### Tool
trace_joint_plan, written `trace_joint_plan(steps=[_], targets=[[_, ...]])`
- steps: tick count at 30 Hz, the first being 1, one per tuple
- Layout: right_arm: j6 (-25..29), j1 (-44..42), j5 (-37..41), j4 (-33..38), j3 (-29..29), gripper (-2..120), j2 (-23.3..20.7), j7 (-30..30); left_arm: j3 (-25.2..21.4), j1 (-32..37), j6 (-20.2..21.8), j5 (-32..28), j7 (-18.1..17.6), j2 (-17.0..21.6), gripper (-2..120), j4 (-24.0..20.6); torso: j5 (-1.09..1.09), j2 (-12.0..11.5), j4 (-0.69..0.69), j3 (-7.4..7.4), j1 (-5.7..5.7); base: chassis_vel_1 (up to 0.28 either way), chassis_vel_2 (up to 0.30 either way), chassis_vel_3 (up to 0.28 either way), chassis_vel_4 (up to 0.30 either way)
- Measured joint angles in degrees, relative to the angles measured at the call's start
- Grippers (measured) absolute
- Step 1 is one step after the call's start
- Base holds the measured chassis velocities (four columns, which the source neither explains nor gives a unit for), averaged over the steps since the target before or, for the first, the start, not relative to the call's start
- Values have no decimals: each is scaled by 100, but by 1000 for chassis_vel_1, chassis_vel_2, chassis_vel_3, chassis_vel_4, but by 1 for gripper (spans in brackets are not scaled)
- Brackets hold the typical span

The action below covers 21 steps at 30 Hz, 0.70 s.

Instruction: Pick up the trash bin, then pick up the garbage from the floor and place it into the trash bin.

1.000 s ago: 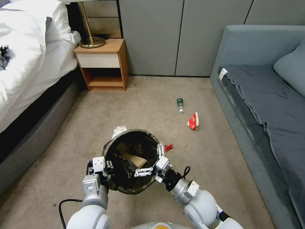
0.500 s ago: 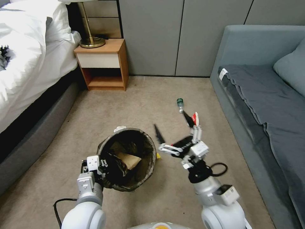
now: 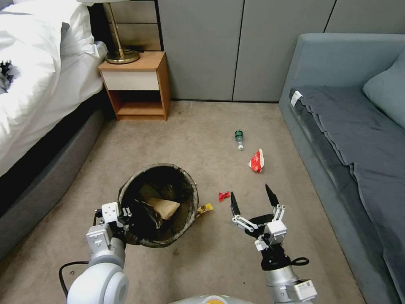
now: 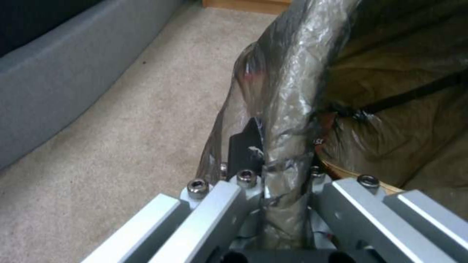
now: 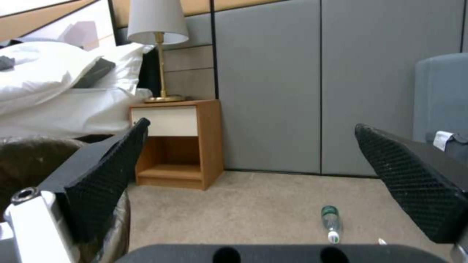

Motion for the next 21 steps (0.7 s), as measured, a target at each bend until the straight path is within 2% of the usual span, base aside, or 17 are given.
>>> trace_joint_plan(steps=[21], targets=[[133, 138, 31, -27, 15, 100, 26, -89, -2, -32, 0, 16, 17, -19, 0, -2, 0, 0, 0, 0, 0, 0, 0, 0, 0]])
